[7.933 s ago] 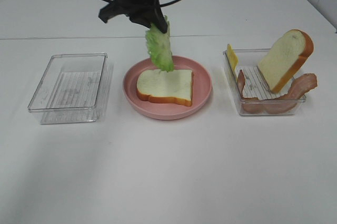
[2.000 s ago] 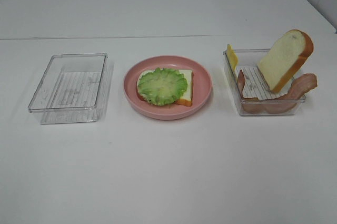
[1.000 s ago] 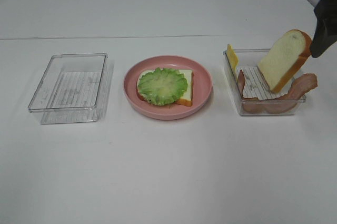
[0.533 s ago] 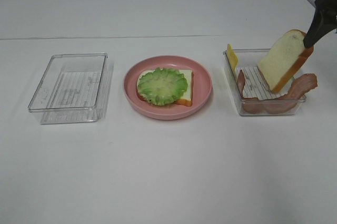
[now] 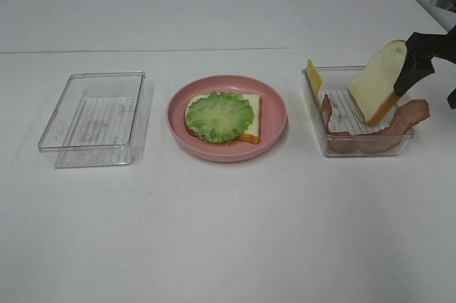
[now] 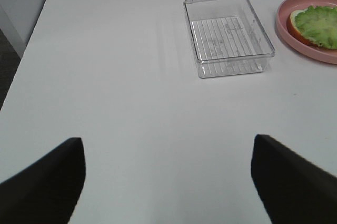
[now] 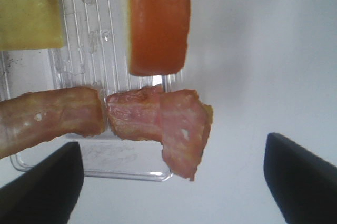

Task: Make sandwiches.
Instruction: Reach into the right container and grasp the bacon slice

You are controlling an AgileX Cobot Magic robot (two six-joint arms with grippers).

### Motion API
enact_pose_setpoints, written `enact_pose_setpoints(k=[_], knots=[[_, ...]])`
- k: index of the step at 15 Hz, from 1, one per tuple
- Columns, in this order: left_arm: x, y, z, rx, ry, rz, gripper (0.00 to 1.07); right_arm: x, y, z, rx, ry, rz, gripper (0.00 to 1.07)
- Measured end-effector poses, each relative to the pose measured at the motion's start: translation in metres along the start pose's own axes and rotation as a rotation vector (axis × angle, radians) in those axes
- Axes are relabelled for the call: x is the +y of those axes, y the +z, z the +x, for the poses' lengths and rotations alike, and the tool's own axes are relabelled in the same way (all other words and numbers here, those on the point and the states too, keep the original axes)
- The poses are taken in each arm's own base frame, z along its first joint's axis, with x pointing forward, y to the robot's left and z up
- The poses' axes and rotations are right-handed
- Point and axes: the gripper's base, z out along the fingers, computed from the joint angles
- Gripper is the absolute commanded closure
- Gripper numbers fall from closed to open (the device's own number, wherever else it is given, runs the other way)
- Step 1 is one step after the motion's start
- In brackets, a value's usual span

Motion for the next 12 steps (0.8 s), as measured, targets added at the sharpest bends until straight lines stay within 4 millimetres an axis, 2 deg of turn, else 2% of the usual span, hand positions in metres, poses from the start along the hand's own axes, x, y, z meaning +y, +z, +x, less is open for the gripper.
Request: enact_pose_setpoints(k=[2,3,7,8,10,11,12], knots=[[0.0,0.0,0.0,0.0,0.0,0.0,0.28,-0.002,0.01,0.0,0.016,0.001,-0.003,0.18],[0.0,0.0,0.0,0.0,0.0,0.0,0.28,-0.005,0.023,-0.001,0.031,0.005,-0.007,0.2],[0.0,0.0,0.0,0.0,0.0,0.0,0.28,-0.009,0.037,-0.001,0.044,0.003,-0.005,0.26],[0.0,0.0,0.0,0.0,0.0,0.0,0.28,-0.01,0.042,-0.001,0.056,0.005,-0.006,0.31],[0.0,0.0,0.0,0.0,0.0,0.0,0.28,-0.01,0.043,-0.001,0.055,0.005,-0.006,0.5],[0.0,0.0,0.0,0.0,0.0,0.0,0.28,-0.01,0.043,-0.001,0.055,0.006,-0.007,0.57],[0.0,0.0,0.0,0.0,0.0,0.0,0.28,-0.009,0.042,-0.002,0.049,0.016,-0.017,0.86]])
